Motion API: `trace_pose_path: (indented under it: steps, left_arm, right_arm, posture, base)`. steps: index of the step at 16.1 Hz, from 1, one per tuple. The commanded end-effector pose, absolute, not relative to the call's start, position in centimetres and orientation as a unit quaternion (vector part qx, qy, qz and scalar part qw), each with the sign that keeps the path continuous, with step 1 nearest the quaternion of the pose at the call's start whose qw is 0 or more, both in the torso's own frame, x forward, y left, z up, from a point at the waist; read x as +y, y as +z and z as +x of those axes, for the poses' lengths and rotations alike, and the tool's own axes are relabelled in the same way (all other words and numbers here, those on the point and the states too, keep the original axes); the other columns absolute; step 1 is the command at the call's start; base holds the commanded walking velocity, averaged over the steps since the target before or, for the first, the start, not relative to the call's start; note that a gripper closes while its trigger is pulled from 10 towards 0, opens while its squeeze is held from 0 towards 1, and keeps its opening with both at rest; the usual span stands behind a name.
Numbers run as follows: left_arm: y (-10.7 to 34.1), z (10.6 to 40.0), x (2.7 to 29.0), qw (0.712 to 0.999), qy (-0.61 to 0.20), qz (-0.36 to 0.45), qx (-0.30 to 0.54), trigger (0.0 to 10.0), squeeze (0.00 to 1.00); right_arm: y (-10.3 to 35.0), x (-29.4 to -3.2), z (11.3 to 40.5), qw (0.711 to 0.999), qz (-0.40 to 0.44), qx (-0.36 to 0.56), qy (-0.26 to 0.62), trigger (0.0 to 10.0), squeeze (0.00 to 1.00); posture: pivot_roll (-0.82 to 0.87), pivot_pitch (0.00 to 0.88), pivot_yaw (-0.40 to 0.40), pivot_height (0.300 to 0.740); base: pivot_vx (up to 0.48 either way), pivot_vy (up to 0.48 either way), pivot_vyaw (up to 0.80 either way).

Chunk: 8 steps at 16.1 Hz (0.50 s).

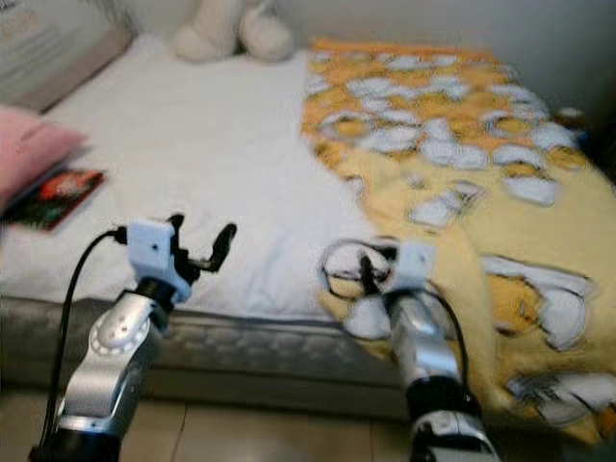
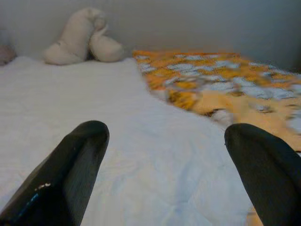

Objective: Clean up the room

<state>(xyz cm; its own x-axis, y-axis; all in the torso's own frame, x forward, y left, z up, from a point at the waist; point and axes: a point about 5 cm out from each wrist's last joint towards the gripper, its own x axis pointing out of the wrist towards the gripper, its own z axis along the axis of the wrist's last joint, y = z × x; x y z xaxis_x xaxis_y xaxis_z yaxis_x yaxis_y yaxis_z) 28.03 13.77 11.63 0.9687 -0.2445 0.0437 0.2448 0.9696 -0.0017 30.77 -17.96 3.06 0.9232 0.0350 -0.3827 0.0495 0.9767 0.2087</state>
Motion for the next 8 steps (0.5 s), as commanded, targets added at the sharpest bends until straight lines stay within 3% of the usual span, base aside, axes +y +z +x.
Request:
trace_pose_path:
  steps: [1,8]
  left_arm:
    - [12.0,28.0,14.3,0.993,-0.115,-0.002,-0.026,10.0,0.0]
    - [12.3,26.9,15.2,0.992,-0.127,0.008,-0.014,10.0,0.0]
  right_arm:
    - [3.6,-16.9,31.5,0.978,0.077,0.192,0.009,10.0,0.0]
    - [3.0,-16.1,32.2,0.969,-0.124,0.21,0.029,10.0,0.0]
  posture:
    - [0.03,0.0,0.017,0.715]
    - [0.08,0.021,0.039,0.715]
  base:
    - [0.0,0.0,0.0]
    - [0.0,0.0,0.0]
